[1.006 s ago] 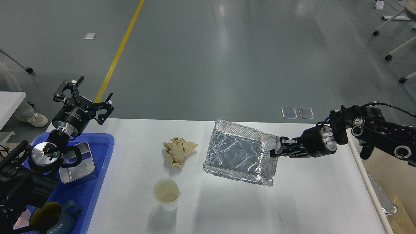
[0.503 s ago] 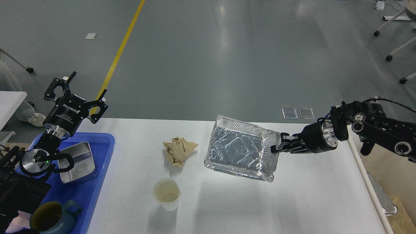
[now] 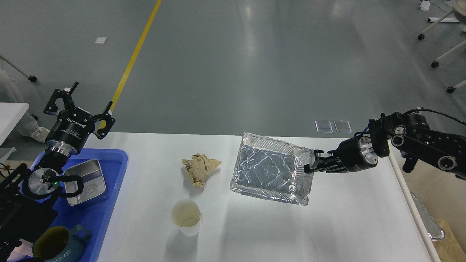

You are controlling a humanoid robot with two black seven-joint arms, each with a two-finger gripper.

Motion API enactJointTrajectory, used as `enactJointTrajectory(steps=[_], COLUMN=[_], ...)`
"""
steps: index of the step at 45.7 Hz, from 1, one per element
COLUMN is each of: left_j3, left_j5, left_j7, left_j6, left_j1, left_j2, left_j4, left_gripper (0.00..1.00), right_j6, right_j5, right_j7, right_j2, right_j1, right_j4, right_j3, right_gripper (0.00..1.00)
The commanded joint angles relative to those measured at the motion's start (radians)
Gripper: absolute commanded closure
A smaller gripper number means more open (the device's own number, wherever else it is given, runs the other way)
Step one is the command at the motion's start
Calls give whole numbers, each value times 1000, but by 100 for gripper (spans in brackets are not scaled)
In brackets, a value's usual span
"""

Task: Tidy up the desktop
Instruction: 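Lower the foil tray back flat onto the table center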

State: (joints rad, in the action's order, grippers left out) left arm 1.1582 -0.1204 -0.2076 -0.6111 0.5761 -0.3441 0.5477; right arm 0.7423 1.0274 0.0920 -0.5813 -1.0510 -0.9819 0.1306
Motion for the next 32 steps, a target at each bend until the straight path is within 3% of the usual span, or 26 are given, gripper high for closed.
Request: enactJointTrajectory(steps=[1,5,13,32], left_j3=[1,0,-63,-235], left_j5=[-149,-160,-182,-188], left_j7=[-88,-116,-107,-108], left_j6=[18,-2,-59,-64], left_j1=[-4,-5,-1,8], left_j2=[-9,-10,-21,-128], left_j4=[0,5,8,8], left_gripper=[4,3,3,3], right_j6=[-1,0,2,84], right_j5=[-1,-1,-1,5], right_j7=[0,-1,-1,2], right_j2=[27,38,35,41], right_j1=[-7,-9,-10,-129], right_j4=[17,29,29,26], right_j3=[-12,-16,-17,-184], right_gripper=[100,100,100,100])
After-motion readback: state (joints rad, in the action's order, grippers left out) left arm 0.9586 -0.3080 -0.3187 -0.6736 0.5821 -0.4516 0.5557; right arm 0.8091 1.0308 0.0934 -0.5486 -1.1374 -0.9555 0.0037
